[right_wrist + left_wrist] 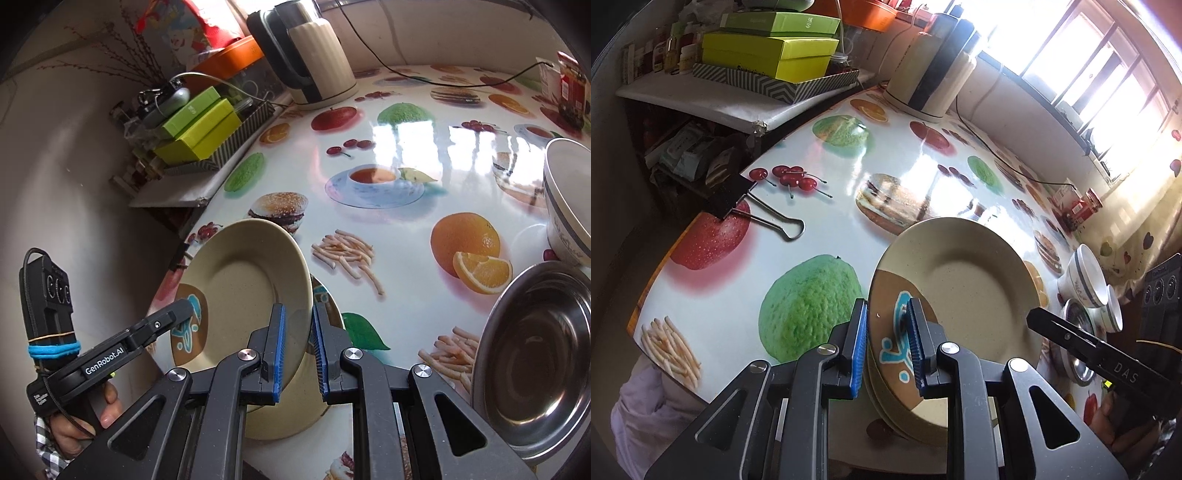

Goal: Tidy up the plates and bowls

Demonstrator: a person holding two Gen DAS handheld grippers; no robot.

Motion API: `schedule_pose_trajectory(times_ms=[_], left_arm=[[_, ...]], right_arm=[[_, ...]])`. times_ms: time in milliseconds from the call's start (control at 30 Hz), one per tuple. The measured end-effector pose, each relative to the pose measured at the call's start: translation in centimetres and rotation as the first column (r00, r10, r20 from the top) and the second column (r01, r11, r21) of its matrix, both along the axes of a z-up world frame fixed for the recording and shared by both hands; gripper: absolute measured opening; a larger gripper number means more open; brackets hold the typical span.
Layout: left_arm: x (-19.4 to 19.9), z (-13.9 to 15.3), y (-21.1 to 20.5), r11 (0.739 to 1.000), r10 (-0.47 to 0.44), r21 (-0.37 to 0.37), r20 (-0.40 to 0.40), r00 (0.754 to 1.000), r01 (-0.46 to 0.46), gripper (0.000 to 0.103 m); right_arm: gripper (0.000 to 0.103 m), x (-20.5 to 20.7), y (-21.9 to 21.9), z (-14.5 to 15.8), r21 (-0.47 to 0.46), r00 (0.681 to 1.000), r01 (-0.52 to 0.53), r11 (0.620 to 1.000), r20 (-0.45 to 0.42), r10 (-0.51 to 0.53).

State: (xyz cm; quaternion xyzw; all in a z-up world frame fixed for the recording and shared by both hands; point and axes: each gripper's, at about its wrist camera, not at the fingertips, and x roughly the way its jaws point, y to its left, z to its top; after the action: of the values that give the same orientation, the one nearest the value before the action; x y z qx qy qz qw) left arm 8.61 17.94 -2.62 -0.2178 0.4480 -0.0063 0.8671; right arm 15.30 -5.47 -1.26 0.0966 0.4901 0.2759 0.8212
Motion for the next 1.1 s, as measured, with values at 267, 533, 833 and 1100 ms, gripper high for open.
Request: schedule_pose_trajectory(times_ms=[267,533,833,1100], left_arm=[[-0.2,-0.6,-0.6,1.000,-0.010,0.003,-0.017,1.000,0.010,0.022],[-0.4,-0.7,-0.8,1.000,-0.012,0.016,-0.017,1.000,0.013,0.022],[-0.6,-0.7,-1.1,0.999,-0.017,0.032,-0.016,1.000,0.018,0.022],[-0.6,-0.7,-1.3,0.999,-0.018,0.047,-0.015,1.000,0.019,0.022]], right_arm=[[0.015,-0.7,-0.8,-0.8,0.003,1.000,0.015,1.000,-0.017,-0.015],[0.015,-1.4,-1.0,-1.0,-0.004,1.000,0.016,1.000,-0.011,-0.016],[0.015,-1.9,-1.0,-1.3,-0.022,1.000,0.018,1.000,-0.003,-0.018],[0.016,-2.1,-0.9,-1.2,-0.028,1.000,0.018,0.999,0.003,-0.018]])
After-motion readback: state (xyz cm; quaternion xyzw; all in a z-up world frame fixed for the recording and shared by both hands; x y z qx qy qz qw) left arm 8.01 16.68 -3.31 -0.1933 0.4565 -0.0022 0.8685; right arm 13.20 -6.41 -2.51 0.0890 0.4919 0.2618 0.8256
